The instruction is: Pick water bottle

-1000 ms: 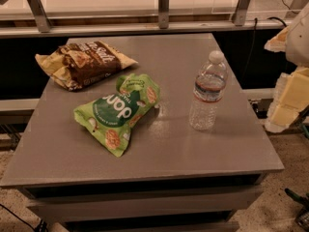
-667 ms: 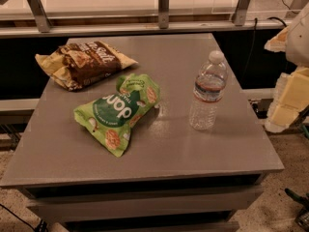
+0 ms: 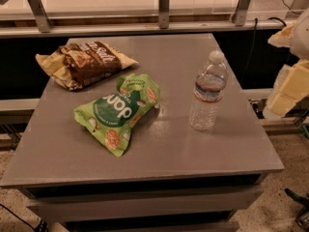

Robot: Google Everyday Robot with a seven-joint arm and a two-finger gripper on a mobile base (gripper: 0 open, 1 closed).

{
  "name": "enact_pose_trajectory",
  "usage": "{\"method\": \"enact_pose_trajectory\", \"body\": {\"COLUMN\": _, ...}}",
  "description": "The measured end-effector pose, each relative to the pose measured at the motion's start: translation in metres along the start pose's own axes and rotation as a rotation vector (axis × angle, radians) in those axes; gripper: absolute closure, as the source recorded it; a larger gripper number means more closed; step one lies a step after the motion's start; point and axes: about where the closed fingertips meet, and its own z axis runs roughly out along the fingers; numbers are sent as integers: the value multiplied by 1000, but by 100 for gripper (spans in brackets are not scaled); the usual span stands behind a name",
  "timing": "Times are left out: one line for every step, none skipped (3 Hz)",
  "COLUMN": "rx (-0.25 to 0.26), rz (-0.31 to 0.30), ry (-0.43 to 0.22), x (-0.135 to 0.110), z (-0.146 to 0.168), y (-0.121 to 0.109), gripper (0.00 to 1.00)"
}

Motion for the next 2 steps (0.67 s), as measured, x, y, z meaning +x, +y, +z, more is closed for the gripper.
{"method": "enact_pose_trajectory", "body": {"rx": -17, "rz": 54, "ry": -162, "x": -5, "z": 13, "y": -17, "gripper": 0}}
{"method": "enact_pose_trajectory", "body": {"rx": -104, "rz": 63, "ry": -389, "x": -43, "z": 33, "y": -22, "gripper": 0}}
